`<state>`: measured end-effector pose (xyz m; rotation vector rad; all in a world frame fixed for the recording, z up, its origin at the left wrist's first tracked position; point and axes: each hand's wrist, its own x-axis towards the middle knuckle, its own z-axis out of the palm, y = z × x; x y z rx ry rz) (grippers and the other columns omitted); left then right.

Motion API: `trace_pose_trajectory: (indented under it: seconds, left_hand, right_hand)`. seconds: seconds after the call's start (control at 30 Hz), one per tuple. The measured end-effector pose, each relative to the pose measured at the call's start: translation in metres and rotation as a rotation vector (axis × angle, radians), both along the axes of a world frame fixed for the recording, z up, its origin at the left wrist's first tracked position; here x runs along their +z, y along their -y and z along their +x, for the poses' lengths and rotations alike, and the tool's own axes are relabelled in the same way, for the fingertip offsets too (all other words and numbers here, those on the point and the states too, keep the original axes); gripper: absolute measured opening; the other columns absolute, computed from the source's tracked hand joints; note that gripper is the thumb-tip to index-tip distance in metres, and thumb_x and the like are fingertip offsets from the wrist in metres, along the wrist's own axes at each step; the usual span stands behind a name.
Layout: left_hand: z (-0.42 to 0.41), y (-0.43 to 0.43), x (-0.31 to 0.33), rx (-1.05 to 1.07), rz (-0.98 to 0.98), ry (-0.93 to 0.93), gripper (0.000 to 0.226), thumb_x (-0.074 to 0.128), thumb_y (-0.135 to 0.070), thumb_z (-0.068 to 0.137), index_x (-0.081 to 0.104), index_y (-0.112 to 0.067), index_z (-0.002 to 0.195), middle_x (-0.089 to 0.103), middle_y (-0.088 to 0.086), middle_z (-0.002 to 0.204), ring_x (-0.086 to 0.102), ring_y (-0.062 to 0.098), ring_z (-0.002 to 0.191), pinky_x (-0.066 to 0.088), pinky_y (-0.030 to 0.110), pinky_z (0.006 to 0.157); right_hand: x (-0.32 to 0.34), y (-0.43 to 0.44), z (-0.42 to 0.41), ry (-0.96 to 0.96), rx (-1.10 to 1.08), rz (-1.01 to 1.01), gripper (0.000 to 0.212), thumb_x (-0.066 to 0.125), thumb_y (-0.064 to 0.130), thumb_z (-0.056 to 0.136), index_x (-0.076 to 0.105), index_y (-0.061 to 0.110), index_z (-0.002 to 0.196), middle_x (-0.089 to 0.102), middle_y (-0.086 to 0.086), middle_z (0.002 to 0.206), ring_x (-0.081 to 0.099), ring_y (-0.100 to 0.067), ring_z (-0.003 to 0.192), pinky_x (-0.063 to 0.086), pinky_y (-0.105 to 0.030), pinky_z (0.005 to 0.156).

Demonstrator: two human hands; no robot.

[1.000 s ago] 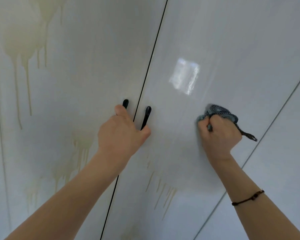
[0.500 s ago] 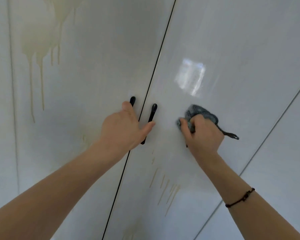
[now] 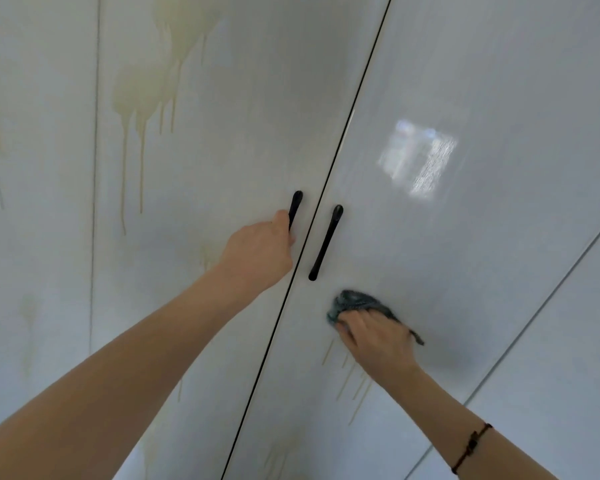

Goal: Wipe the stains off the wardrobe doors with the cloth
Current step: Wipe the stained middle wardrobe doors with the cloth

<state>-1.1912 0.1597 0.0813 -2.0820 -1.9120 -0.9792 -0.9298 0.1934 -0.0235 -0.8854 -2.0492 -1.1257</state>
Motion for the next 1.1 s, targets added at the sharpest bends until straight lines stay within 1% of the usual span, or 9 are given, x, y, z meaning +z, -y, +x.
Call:
trace_pose_trajectory:
  seconds: [0.13,0.23,0.3,0.5,0.6,0.67,0.8,0.97,1.1]
  left_hand:
    - [0.002,-0.003,0.0,0.012,-0.01,0.04,0.008,0.042,-0.022,0.103,0.035,-0.017,0.102,0.048,0.0,0.08,0.047,0.028,0.071,0.037,0.036,0.064]
    - [0.002,-0.004,-0.001,0.018,-0.004,0.049,0.014,0.043,-0.022,0.102,0.03,-0.019,0.098,0.038,-0.005,0.07,0.045,0.027,0.07,0.034,0.036,0.063]
    - [0.002,-0.004,-0.005,0.022,0.0,0.04,0.012,0.044,-0.021,0.102,0.032,-0.019,0.099,0.033,-0.007,0.067,0.044,0.026,0.068,0.033,0.035,0.061]
    - [0.003,-0.003,-0.03,0.029,-0.056,0.061,0.009,0.042,-0.02,0.103,0.035,-0.019,0.108,0.039,-0.001,0.066,0.048,0.03,0.065,0.037,0.036,0.059]
    - [0.003,-0.007,-0.029,0.02,-0.055,0.061,0.01,0.043,-0.018,0.1,0.037,-0.018,0.108,0.039,-0.001,0.066,0.048,0.029,0.063,0.037,0.036,0.058]
    - [0.001,-0.006,-0.028,0.01,-0.058,0.069,0.01,0.044,-0.017,0.101,0.038,-0.017,0.108,0.04,-0.001,0.065,0.046,0.026,0.059,0.038,0.035,0.057]
    - [0.002,-0.005,-0.03,0.001,-0.058,0.089,0.014,0.044,-0.013,0.099,0.036,-0.02,0.107,0.037,-0.004,0.064,0.04,0.023,0.054,0.035,0.035,0.057]
    - [-0.001,-0.006,-0.033,-0.026,-0.052,0.11,0.013,0.045,-0.014,0.1,0.038,-0.018,0.111,0.038,-0.007,0.064,0.039,0.016,0.051,0.033,0.033,0.053]
    - [-0.002,-0.003,-0.029,-0.059,-0.079,0.127,0.015,0.046,-0.012,0.099,0.037,-0.019,0.108,0.049,-0.006,0.072,0.046,0.021,0.056,0.037,0.033,0.056]
  right_hand:
    - [0.092,0.005,-0.014,-0.365,-0.015,0.02,0.021,0.06,0.033,0.1,0.07,0.015,0.102,0.067,0.002,0.074,0.062,-0.017,0.062,0.043,-0.028,0.048]
    - [0.118,0.004,-0.045,-0.653,-0.003,-0.042,0.03,0.06,0.034,0.099,0.065,0.013,0.12,0.071,-0.001,0.094,0.066,-0.021,0.081,0.043,-0.028,0.061]
    - [0.09,-0.002,-0.059,-0.518,0.027,-0.011,0.031,0.064,0.034,0.098,0.066,0.012,0.119,0.073,-0.003,0.1,0.067,-0.021,0.085,0.051,-0.031,0.065]
    - [-0.064,0.009,-0.036,-0.085,0.034,-0.193,0.012,0.067,0.029,0.088,0.07,0.018,0.086,0.067,0.002,0.072,0.064,-0.017,0.062,0.053,-0.029,0.054]
    - [-0.077,0.013,-0.028,-0.029,-0.015,-0.316,0.012,0.06,0.035,0.09,0.06,0.024,0.094,0.065,0.008,0.072,0.063,-0.014,0.061,0.049,-0.026,0.045]
    - [-0.062,0.016,-0.035,-0.028,-0.033,-0.349,0.026,0.069,0.038,0.087,0.061,0.023,0.107,0.068,0.007,0.081,0.066,-0.013,0.07,0.052,-0.026,0.048]
    - [-0.02,0.022,-0.07,-0.018,-0.137,-0.321,0.089,0.082,0.037,0.073,0.046,0.008,0.148,0.057,-0.004,0.093,0.06,-0.021,0.08,0.054,-0.029,0.058]
    - [-0.028,0.031,-0.096,-0.047,-0.31,-0.488,0.109,0.087,0.039,0.071,0.027,0.007,0.156,0.066,-0.009,0.09,0.063,-0.02,0.071,0.053,-0.032,0.046]
    - [-0.016,0.046,-0.109,-0.061,-0.325,-0.552,0.109,0.095,0.021,0.054,0.045,0.001,0.148,0.068,-0.003,0.077,0.058,-0.016,0.052,0.042,-0.024,0.037]
